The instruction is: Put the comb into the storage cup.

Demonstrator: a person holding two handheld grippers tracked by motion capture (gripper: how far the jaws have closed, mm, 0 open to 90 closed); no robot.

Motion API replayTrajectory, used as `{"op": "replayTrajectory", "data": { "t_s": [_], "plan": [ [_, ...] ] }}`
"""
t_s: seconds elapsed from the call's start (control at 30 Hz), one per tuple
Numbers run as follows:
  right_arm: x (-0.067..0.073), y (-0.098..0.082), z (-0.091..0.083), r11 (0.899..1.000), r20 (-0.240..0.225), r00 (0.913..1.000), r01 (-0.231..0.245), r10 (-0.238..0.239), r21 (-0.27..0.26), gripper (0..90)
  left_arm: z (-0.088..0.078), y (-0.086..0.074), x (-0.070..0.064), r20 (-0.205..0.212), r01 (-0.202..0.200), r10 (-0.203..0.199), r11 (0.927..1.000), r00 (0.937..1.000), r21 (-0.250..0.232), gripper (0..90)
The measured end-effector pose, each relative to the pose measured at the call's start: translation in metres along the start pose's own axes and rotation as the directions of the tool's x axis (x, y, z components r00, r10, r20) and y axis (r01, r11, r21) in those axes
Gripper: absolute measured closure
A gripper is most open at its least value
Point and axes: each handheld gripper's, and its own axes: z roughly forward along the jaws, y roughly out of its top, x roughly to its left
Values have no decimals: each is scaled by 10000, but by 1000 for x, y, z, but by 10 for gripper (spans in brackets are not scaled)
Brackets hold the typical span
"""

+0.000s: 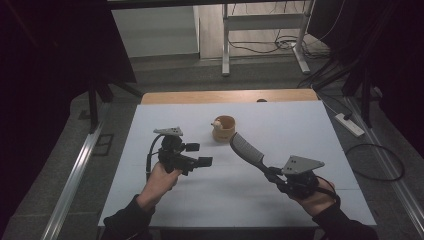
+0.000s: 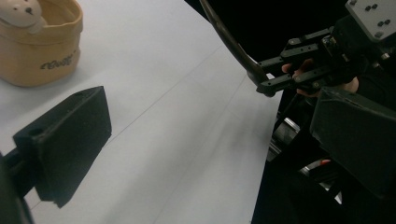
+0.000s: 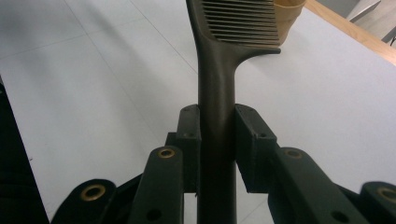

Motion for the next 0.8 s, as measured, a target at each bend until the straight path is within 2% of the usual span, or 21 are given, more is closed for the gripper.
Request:
{"op": "replayTrajectory", "data": {
  "t_s": [0.3, 0.8],
  "plan": [
    [5, 5, 3, 9998, -37, 9998, 172, -172, -114, 729, 7, 4, 1, 348, 181, -183, 9998, 9992, 47, 0],
    [15, 13, 11, 9987, -264, 9988, 405, -413, -319, 729, 24, 11, 0, 769, 255, -274, 9993, 9967, 268, 0]
  ]
}}
